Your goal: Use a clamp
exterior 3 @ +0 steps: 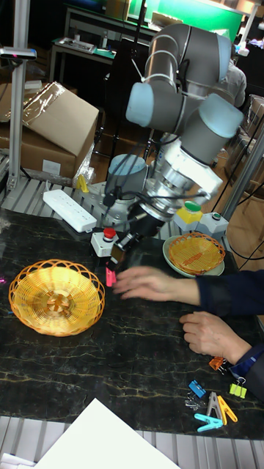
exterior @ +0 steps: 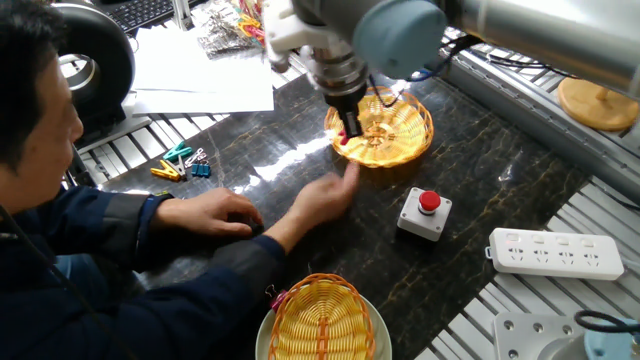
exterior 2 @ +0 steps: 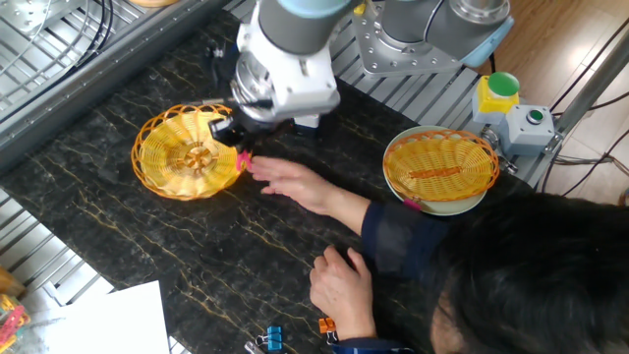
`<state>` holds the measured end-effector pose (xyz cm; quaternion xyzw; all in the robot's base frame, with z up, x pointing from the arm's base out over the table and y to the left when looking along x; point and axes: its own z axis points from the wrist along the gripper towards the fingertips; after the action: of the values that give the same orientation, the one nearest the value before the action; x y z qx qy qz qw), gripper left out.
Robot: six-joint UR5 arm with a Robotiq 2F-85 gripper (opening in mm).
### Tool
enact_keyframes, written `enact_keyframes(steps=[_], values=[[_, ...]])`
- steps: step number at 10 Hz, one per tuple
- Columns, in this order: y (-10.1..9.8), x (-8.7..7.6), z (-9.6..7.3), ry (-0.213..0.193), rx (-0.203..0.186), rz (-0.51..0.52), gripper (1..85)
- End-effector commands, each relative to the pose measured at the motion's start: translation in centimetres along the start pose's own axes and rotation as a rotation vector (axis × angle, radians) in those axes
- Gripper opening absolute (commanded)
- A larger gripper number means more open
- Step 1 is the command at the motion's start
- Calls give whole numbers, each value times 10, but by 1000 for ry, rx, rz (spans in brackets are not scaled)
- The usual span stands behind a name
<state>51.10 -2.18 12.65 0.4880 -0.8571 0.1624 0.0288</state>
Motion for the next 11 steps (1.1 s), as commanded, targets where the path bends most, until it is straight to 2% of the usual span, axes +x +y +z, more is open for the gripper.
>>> enact_keyframes(steps=[1, 3, 4, 7, 8, 9, 10, 11], values=[[0, 30, 1, -12, 3, -21, 10], [7, 54, 2, 9, -9, -45, 10], [3, 66, 3, 16, 24, -85, 10], [-1, 80, 7, -1, 95, -115, 10], [-7, 86, 6, -8, 137, -163, 10], [-4, 92, 8, -18, 147, -171, 10], [2, 95, 14, -31, 140, -176, 10], [4, 92, 21, -50, 136, -180, 10]])
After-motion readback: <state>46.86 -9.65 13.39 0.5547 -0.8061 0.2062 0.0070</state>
